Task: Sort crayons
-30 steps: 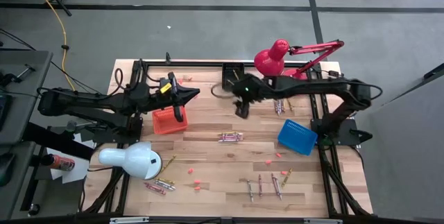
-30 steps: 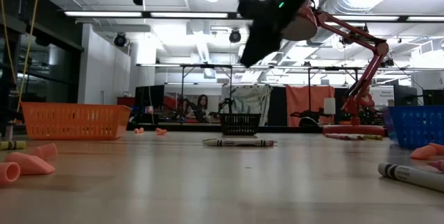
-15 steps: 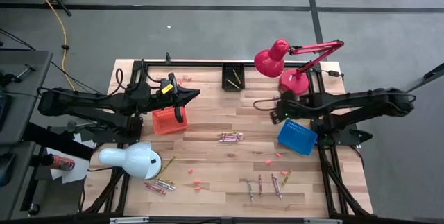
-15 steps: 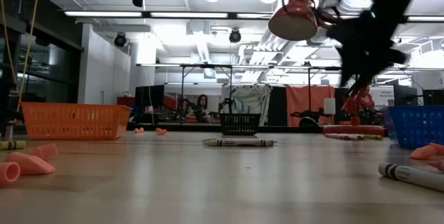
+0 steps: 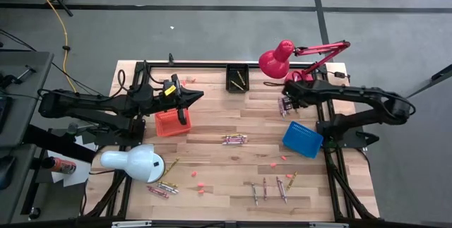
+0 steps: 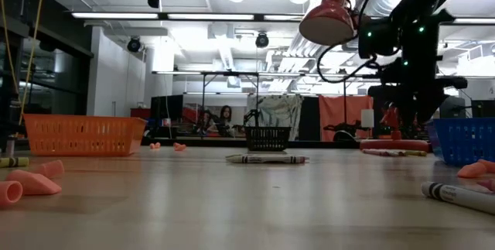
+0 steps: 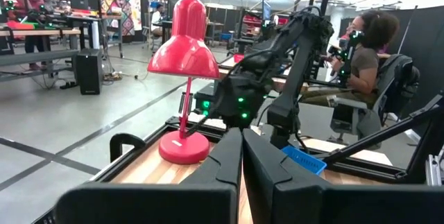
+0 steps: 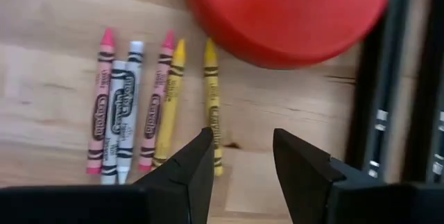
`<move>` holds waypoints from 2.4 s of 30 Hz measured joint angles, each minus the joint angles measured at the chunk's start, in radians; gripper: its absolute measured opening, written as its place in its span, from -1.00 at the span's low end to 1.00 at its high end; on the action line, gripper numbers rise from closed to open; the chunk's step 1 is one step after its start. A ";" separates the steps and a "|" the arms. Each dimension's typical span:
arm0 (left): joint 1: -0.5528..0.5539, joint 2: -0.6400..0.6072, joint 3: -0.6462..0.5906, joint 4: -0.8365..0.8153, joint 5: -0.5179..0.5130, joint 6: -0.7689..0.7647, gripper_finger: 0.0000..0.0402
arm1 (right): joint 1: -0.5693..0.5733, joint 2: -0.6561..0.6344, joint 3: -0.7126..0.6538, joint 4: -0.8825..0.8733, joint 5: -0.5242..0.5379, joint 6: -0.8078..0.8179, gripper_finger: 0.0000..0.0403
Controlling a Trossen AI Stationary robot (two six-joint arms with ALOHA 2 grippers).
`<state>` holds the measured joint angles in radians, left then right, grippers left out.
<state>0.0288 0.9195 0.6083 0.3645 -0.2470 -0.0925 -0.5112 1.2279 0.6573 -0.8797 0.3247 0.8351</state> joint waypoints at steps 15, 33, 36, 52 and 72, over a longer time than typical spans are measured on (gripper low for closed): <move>0.000 0.000 0.000 0.000 0.000 0.000 -0.98 | -0.136 0.145 0.001 0.101 -0.137 -0.216 -0.30; 0.000 0.000 0.000 -0.001 -0.003 0.011 -0.98 | -0.157 0.255 0.007 0.104 -0.200 -0.344 -0.64; 0.000 0.000 0.000 -0.001 -0.003 0.016 -0.98 | -0.157 0.255 0.007 0.094 -0.211 -0.384 -0.91; 0.000 0.000 0.000 -0.002 -0.003 0.018 -0.98 | -0.111 -0.113 0.020 -0.079 -0.325 -0.367 -0.99; 0.000 0.000 0.000 -0.002 -0.003 -0.009 -0.98 | 0.456 -0.200 0.041 0.969 -0.375 -0.434 -1.00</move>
<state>0.0288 0.9192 0.6083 0.3627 -0.2497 -0.1013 -0.0550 1.0279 0.6983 0.0896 -0.0502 0.4012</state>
